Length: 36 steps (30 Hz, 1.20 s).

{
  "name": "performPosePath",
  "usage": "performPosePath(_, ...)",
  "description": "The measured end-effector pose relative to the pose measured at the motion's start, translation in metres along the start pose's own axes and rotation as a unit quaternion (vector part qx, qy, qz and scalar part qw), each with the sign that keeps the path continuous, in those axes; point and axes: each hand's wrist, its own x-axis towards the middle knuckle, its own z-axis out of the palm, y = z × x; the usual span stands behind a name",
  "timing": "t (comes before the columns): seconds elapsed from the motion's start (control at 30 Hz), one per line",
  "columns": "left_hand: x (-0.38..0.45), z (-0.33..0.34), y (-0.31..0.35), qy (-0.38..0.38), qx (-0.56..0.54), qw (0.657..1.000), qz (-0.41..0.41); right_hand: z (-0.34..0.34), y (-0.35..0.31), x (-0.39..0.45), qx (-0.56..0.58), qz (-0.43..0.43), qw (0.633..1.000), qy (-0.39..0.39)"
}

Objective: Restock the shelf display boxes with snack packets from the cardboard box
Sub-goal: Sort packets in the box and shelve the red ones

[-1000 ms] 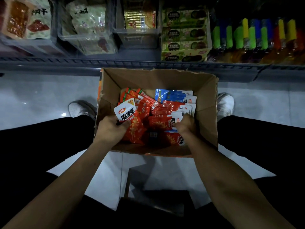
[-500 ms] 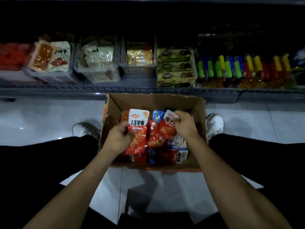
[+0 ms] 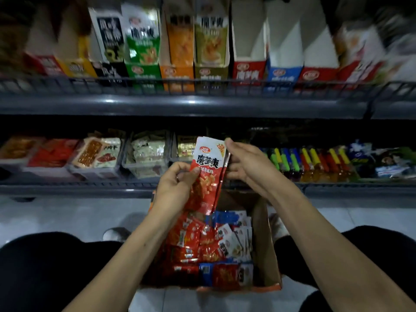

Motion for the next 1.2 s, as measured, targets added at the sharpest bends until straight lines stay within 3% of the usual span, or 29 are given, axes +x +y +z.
performPosePath(0.13,0.004,0.020,0.048,0.039,-0.066,0.994,0.073,0.004,-0.035,-0.015,-0.110,-0.058,0.992,-0.017)
performPosePath(0.23,0.006,0.031,0.078,0.040,-0.052,0.990,0.122,0.003,-0.059,-0.017,-0.107,-0.110,0.988,0.012)
performPosePath(0.37,0.010,0.039,0.114,-0.021,-0.003,0.991,0.135,-0.007,-0.077,-0.015,-0.140,-0.165,0.975,0.052)
performPosePath(0.47,0.025,0.043,0.141,-0.062,0.142,0.969,0.193,-0.026,-0.097,-0.010,-0.180,-0.196,0.958,0.109)
performPosePath(0.57,0.053,0.052,0.173,-0.041,0.314,0.893,0.321,-0.050,-0.125,-0.005,-0.172,-0.221,0.947,0.157)
performPosePath(0.63,0.069,0.064,0.198,-0.035,0.418,0.834,0.359,-0.062,-0.143,-0.001,-0.172,-0.238,0.939,0.180)
performPosePath(0.8,0.110,0.095,0.237,-0.045,0.682,0.678,0.271,-0.075,-0.178,0.012,-0.159,-0.280,0.926,0.198)
performPosePath(0.87,0.118,0.100,0.242,-0.054,0.728,0.634,0.254,-0.077,-0.184,0.017,-0.147,-0.289,0.925,0.198)
performPosePath(1.0,0.121,0.101,0.232,0.006,0.779,0.547,0.306,-0.083,-0.190,0.031,-0.125,-0.291,0.926,0.205)
performPosePath(1.1,0.125,0.093,0.224,-0.007,0.781,0.564,0.269,-0.083,-0.196,0.042,-0.120,-0.294,0.924,0.214)
performPosePath(1.2,0.124,0.085,0.222,-0.086,0.714,0.664,0.207,-0.078,-0.205,0.055,-0.127,-0.302,0.919,0.220)
